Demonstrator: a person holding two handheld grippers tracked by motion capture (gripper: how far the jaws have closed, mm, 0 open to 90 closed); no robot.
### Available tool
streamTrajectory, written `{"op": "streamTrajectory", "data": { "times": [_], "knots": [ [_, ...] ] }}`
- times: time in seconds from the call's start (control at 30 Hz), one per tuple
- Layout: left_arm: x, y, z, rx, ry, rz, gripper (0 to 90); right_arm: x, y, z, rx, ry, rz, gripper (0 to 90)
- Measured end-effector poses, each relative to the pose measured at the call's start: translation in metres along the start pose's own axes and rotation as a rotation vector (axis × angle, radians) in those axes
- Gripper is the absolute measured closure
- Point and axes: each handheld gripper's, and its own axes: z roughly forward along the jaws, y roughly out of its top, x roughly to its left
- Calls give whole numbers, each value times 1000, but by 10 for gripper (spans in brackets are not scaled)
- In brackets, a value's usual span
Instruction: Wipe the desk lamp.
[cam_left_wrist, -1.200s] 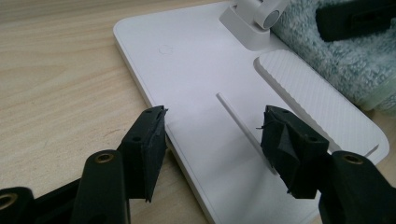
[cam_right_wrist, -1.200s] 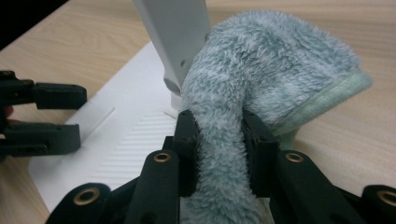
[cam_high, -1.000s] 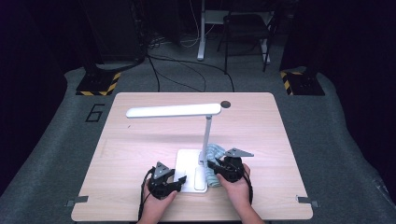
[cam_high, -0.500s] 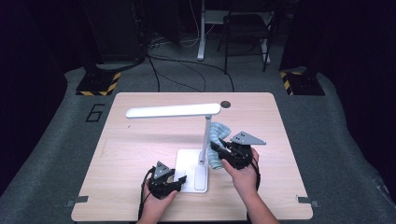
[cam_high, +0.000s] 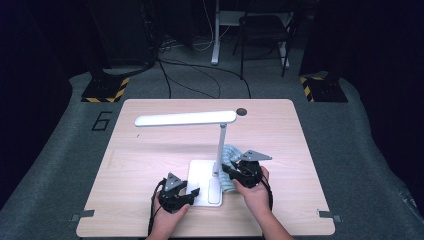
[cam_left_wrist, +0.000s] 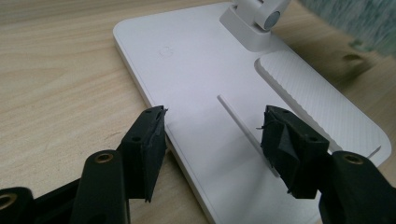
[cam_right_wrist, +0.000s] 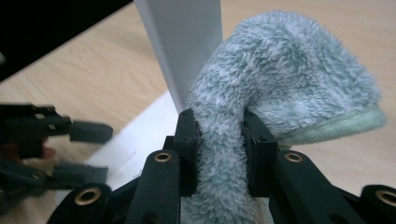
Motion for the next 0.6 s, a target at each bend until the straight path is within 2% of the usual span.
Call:
{"op": "streamTrajectory", "data": {
  "times": [0.1, 0.2, 0.33, 0.43, 0.57, 0.6],
  "knots": [
    [0, 0, 0, 0, 0, 0, 402, -1, -10, 7, 38, 3, 8, 711],
    [0, 0, 0, 0, -1, -1, 402, -2, -15, 11, 52, 11, 24, 711],
    [1, 0, 0, 1, -5, -5, 401, -1, -10, 7, 53, 13, 15, 711],
    [0, 0, 1, -7, -7, -14, 401, 3, 0, -2, 26, 17, -9, 711],
    [1, 0, 0, 3, -7, -2, 400, 5, 17, -19, -38, 22, -41, 712],
    [0, 0, 1, -8, -6, -16, 401, 6, 22, -23, -50, 27, -43, 711]
  ]
}}
